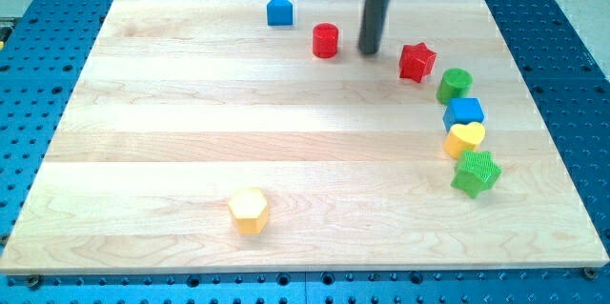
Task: Slightly move the red circle diagonal to the green circle
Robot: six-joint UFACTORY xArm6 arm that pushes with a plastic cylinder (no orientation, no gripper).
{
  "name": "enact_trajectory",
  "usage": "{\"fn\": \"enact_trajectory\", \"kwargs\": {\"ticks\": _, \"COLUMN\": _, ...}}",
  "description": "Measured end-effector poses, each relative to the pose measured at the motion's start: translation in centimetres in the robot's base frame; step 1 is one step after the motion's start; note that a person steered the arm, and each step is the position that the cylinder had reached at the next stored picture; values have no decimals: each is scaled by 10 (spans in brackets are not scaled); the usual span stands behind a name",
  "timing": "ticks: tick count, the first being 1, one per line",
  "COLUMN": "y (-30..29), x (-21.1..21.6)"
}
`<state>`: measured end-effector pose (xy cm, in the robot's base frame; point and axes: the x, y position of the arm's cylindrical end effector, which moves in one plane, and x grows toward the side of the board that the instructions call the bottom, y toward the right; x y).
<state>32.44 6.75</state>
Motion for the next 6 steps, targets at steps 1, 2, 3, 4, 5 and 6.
{"fn": "enact_trajectory", "kwargs": {"ticks": 1, "y": 8, "x": 72}}
{"fn": "enact_trajectory", "kwargs": {"ticks": 2, "y": 53, "x": 68}}
{"fn": "enact_trajectory", "kwargs": {"ticks": 3, "y": 35, "x": 41}}
{"fn": "enact_trajectory", "kwargs": {"ticks": 4, "y": -62, "x": 24}}
{"fn": "enact_trajectory", "kwargs": {"ticks": 5, "y": -58, "x": -17}}
{"fn": "enact_trajectory", "kwargs": {"ticks": 6, "y": -48, "x": 7}}
